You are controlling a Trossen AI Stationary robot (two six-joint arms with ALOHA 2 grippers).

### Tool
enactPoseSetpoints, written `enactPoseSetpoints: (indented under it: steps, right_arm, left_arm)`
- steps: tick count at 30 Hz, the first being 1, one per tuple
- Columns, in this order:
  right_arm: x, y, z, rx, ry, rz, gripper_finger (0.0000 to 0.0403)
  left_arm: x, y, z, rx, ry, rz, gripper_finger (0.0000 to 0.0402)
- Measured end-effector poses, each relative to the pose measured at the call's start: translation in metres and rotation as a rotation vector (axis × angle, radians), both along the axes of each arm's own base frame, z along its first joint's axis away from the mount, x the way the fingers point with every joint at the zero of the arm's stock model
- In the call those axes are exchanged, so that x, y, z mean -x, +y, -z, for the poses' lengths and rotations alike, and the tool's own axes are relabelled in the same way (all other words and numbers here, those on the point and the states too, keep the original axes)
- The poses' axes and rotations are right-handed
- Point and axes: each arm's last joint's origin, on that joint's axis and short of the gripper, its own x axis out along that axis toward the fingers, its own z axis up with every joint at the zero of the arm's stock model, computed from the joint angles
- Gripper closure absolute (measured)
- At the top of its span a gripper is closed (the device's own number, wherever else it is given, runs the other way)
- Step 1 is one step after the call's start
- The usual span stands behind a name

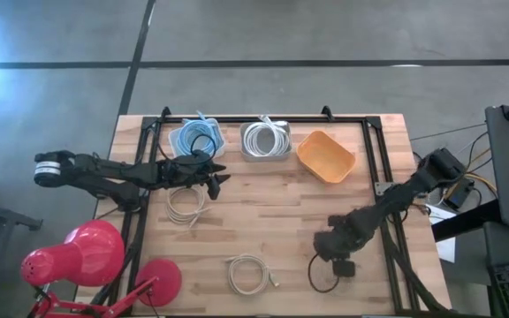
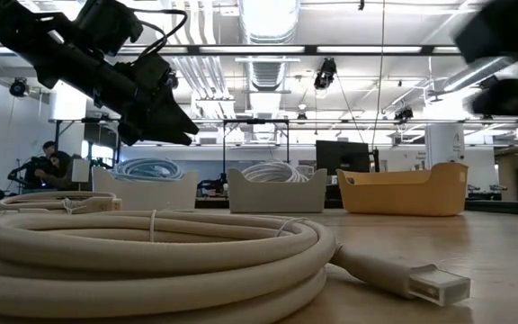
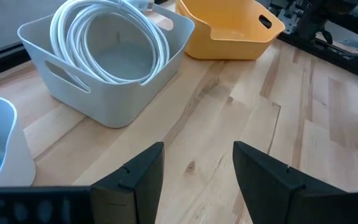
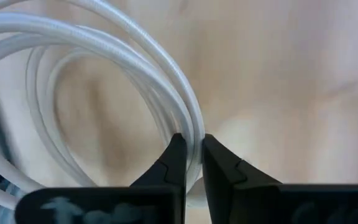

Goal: Pick & Place USB Port
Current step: Put the bottom right brown cable into the yellow bin

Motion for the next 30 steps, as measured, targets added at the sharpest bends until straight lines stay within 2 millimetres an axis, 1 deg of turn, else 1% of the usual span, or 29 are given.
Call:
enactPoseSetpoints:
  steps: [3,8,11,14,16,18,22,26,30]
  right_arm:
    - [-0.001,-0.013,-0.022,0.159,-0.201,0.035,0.0381]
    - [0.004,-0.042,-0.056,0.468,-0.507,0.191,0.0377]
    - [0.009,-0.058,-0.071,0.656,-0.627,0.243,0.0372]
    - [0.013,-0.075,-0.086,0.879,-0.706,0.291,0.0371]
    - [0.015,-0.088,-0.093,1.019,-0.724,0.335,0.0371]
    - [0.017,-0.102,-0.099,1.105,-0.715,0.394,0.0371]
    - [0.02,-0.133,-0.102,1.125,-0.667,0.55,0.037]
    - [0.022,-0.163,-0.092,1.083,-0.585,0.705,0.0369]
    - [0.025,-0.188,-0.074,1.04,-0.463,0.782,0.0369]
  left_arm:
    - [0.0,0.0,0.0,-0.016,0.006,0.0,0.0206]
    - [0.0,0.0,0.0,-0.025,0.008,0.0,0.0207]
    - [0.0,0.0,0.0,-0.032,0.009,0.003,0.0206]
    - [0.0,0.0,0.0,-0.037,0.011,0.006,0.0206]
    - [0.0,0.0,0.0,-0.037,0.011,0.006,0.0206]
    - [0.0,0.0,0.0,-0.037,0.011,0.006,0.0206]
    - [0.0,0.0,0.0,-0.037,0.011,0.006,0.0206]
    - [0.0,0.0,0.0,-0.036,0.011,0.007,0.0206]
    - [0.0,0.0,0.0,-0.035,0.01,0.009,0.0206]
